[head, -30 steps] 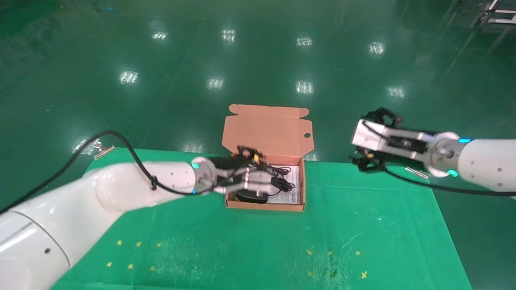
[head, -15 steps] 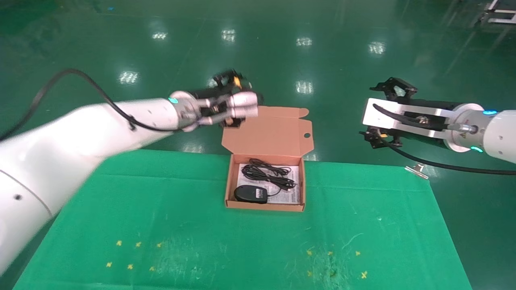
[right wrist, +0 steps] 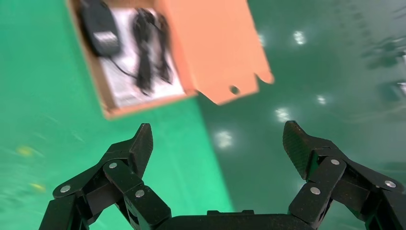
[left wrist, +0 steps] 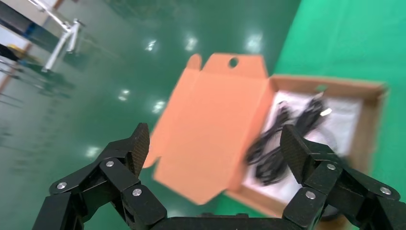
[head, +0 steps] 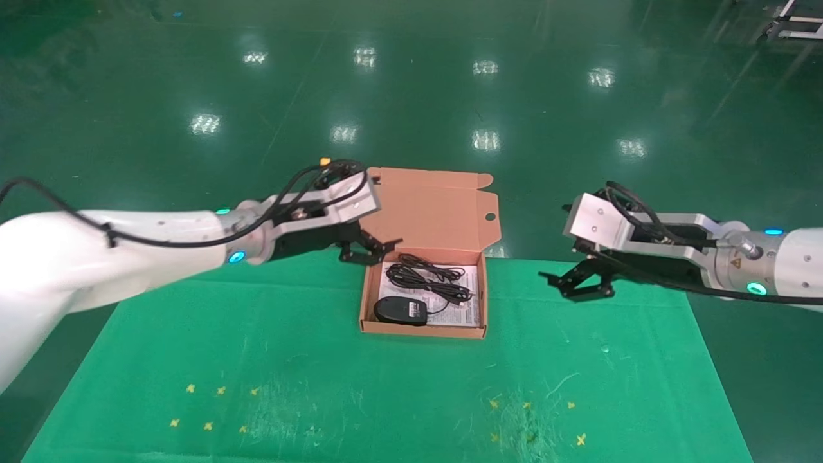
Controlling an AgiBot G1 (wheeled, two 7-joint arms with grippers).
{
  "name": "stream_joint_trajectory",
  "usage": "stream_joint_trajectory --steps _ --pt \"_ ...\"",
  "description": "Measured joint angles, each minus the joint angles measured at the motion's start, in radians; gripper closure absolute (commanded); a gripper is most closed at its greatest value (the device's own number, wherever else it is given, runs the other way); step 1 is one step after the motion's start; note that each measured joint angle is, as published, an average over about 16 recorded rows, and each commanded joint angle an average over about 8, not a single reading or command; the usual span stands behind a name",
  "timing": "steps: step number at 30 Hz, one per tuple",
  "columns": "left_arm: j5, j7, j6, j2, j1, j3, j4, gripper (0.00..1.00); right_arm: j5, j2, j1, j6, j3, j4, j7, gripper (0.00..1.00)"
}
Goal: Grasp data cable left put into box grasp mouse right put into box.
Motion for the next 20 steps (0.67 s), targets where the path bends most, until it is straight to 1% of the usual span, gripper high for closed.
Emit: stream_joint_trajectory --steps 13,20 --pt "-0.176 -0.101 0.244 -0.160 0.135 -0.187 -0.154 0.00 0.244 0.020 -0.157 -0.220 0.235 0.011 -0.061 0.00" --pt "-0.224 -0.129 0.310 -0.203 0.172 -0.239 -0.197 0.00 0.310 0.025 -0.200 -0.280 0.299 0.013 -0.078 0.00"
